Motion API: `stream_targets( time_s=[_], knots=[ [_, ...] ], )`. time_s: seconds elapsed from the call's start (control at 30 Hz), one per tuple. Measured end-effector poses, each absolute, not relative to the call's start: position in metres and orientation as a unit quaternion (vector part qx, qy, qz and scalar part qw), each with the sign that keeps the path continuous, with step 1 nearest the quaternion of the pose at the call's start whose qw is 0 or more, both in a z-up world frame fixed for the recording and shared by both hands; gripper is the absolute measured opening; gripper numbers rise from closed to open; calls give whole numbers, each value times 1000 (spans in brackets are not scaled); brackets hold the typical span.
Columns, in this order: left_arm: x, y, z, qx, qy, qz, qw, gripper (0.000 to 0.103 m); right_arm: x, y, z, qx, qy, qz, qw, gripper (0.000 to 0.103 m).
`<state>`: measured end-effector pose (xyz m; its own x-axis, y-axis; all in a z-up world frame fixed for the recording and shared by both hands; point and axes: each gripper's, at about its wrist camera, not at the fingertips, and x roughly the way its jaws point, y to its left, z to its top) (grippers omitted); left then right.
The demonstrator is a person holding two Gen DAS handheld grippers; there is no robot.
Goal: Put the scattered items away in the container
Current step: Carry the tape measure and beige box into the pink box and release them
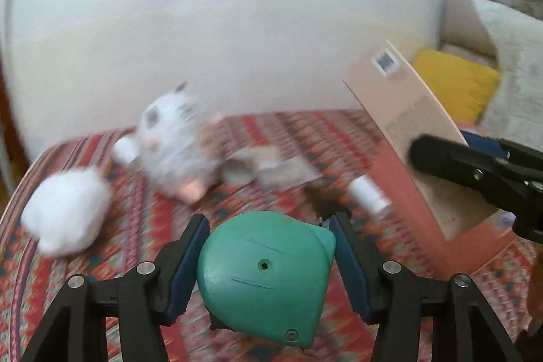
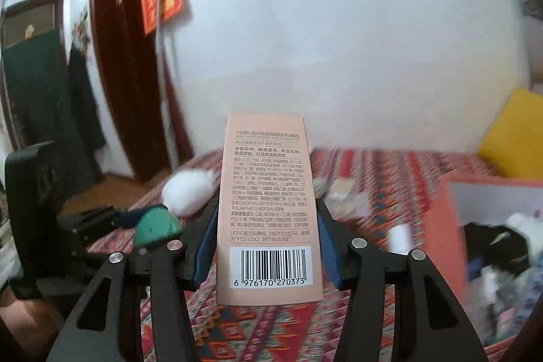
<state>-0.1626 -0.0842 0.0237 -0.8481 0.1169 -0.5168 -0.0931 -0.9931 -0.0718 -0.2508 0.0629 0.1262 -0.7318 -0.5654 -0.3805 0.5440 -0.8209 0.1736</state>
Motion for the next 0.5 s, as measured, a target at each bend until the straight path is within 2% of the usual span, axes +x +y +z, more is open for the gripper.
stream_targets(
  time_s=[0.3, 0.43, 0.5],
  knots=[
    [-208, 68, 68, -251, 31, 956, 149, 62, -239, 208, 162, 147, -95, -974, 145, 56],
    [-242, 140, 73, -258, 55, 946, 188, 62, -256, 265, 152, 149, -122, -978, 82, 56],
    [-258, 149, 68, -266, 54, 944, 188, 62, -273, 289, 141, 159, -132, -977, 56, 56]
  ],
)
